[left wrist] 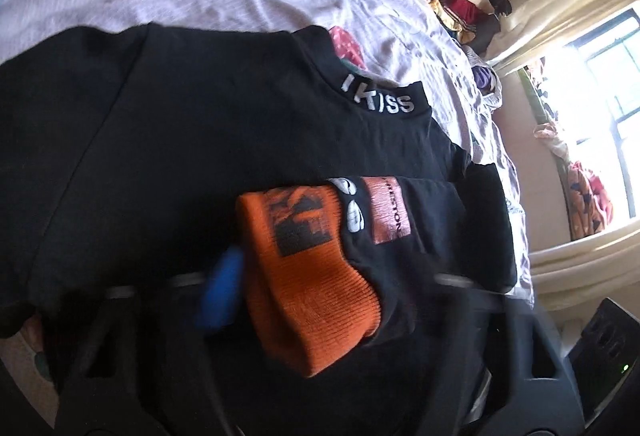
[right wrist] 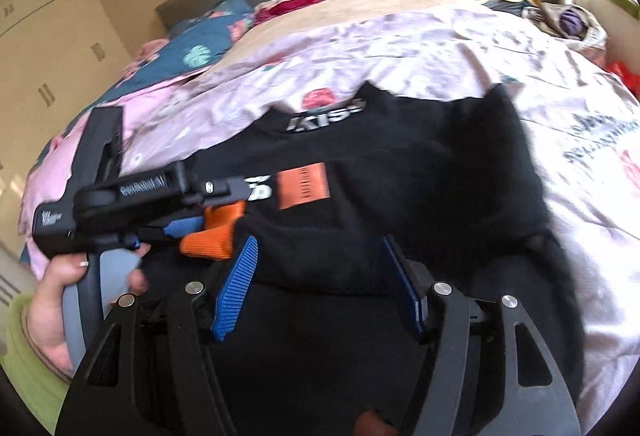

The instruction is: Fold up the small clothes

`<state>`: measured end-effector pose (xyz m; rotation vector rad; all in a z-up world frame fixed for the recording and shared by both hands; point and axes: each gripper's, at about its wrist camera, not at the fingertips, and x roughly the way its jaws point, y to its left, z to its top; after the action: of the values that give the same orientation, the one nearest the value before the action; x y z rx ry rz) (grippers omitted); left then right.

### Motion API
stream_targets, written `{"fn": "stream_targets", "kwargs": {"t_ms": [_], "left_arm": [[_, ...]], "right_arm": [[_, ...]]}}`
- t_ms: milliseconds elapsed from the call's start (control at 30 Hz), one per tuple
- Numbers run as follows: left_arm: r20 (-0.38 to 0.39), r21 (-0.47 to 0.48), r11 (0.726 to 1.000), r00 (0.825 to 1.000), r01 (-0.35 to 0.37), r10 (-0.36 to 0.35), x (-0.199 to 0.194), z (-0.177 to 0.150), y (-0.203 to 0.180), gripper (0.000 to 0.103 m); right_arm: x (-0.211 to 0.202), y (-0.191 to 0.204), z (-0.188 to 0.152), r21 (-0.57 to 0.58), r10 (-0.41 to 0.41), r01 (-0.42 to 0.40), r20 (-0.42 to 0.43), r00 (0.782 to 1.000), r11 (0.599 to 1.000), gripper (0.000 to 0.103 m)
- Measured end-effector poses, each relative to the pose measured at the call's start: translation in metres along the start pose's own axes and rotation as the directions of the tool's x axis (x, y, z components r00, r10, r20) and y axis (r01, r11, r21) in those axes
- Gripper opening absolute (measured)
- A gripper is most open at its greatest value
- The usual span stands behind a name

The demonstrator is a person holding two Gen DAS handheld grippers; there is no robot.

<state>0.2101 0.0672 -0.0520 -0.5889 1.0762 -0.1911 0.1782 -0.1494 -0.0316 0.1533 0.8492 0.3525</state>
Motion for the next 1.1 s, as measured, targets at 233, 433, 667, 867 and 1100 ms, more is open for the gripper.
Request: {"fn": "stream_targets", "kwargs": {"t_ms": [233, 433, 667, 867, 1100], "left_arm": [[0.143, 0.133, 0.990, 0.988, 0.037, -0.056, -0.047, 0.006, -0.026, 0.005], [0.228, 0.177, 0.984, 0.974, -0.036, -0.005, -0.092, 0.011, -0.020, 0.006], [0.144, 0.091, 0.989, 0.985, -0.113, 0.099, -0.059, 0.010, 0.015, 0.012], [0.130, 0.079, 0.973, 0.970, -0.215, 0.204, -0.049, 0.006, 0.029, 0.054], [0.131, 0.119, 0.944, 0.948, -0.307, 0.292, -0.036, -0.007, 0.042, 0.062]], "right_arm": [[-0.015, -0.022, 0.001, 0.049, -0.034, 0.033, 0.028, 0.999, 0.998, 0.062], [-0.021, -0.036, 0.011, 0.082, -0.059, 0.054, 0.056, 0.997, 0.995, 0.062], [-0.004, -0.038, 0.018, 0.080, -0.112, 0.110, 0.023, 0.993, 0.991, 0.062], [0.021, -0.037, 0.021, 0.040, -0.173, 0.175, -0.038, 0.984, 0.984, 0.062], [0.051, -0.050, 0.014, 0.046, -0.243, 0.250, -0.128, 0.962, 0.967, 0.062]]}}
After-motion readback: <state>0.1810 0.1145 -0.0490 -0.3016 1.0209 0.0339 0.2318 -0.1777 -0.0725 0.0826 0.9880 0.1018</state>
